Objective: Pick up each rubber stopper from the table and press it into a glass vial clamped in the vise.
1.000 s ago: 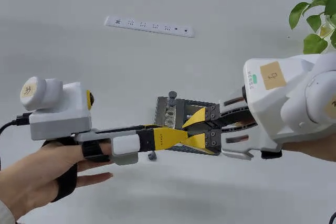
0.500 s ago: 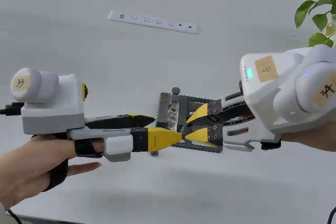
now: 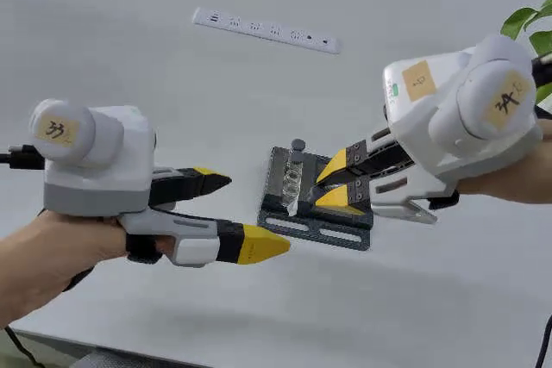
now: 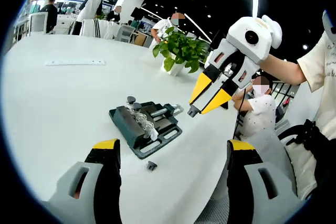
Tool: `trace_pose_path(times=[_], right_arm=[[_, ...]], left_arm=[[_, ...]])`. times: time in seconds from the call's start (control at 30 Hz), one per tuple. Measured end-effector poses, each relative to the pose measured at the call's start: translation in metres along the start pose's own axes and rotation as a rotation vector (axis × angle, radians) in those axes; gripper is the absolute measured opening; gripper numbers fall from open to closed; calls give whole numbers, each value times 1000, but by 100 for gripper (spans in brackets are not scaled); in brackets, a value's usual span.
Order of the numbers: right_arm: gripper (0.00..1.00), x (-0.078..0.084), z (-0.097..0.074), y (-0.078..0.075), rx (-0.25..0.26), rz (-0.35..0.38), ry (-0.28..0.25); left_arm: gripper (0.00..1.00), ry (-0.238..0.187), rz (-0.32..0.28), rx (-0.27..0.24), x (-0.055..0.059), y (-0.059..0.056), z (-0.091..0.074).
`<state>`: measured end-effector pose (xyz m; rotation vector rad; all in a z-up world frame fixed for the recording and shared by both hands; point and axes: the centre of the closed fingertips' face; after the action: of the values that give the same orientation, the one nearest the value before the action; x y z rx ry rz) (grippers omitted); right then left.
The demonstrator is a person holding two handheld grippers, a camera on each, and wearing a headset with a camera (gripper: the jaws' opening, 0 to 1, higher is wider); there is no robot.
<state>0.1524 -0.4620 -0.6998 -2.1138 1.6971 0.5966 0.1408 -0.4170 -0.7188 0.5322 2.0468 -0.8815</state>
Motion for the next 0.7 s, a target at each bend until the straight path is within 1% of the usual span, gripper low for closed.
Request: trace_pose_path(times=[0.07, 0.1, 0.13, 0.17, 0.23, 0.27, 0.3, 0.33, 0.4, 0.53, 0.7], right_arm=[[6, 2, 2, -5, -2, 2, 23], [6, 4, 5, -7, -17, 6, 40], [6, 4, 6, -8, -22, 5, 46], [6, 5, 7, -10, -28, 3, 60], [6, 8, 9, -13, -41, -1, 87], [6, 11, 10, -16, -47, -4, 105], [6, 13, 11, -17, -56, 5, 119], [6, 12, 12, -22, -55, -5, 120], [6, 14, 14, -25, -70, 8, 132], [6, 18, 18, -33, -78, -4, 171], [6, 18, 19, -39, -83, -12, 198]], left_arm=[[87, -8, 26, -4, -3, -1, 0], [88, -8, 34, -7, -3, -1, 1], [89, -8, 38, -10, -4, -1, 1], [91, -11, 47, -23, -6, -1, 1], [99, -12, 66, -40, -7, 1, 1], [99, -5, 76, -53, -6, 2, 1], [99, -4, 82, -54, -5, 2, 2], [99, -4, 83, -58, -5, 3, 1], [99, -8, 80, -59, -5, 3, 1], [99, -5, 72, -65, -3, 5, 0], [99, 1, 75, -67, 0, 5, -1]])
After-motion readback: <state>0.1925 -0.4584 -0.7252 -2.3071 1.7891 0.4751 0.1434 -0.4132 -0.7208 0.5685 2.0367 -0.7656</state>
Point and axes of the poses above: the centre of the closed fingertips' face, and the gripper's own axes: z roughly forward along the fingers, y roughly to its left, x roughly out of its underside, and after that the axes turned 5 degrees about -x, right-handed
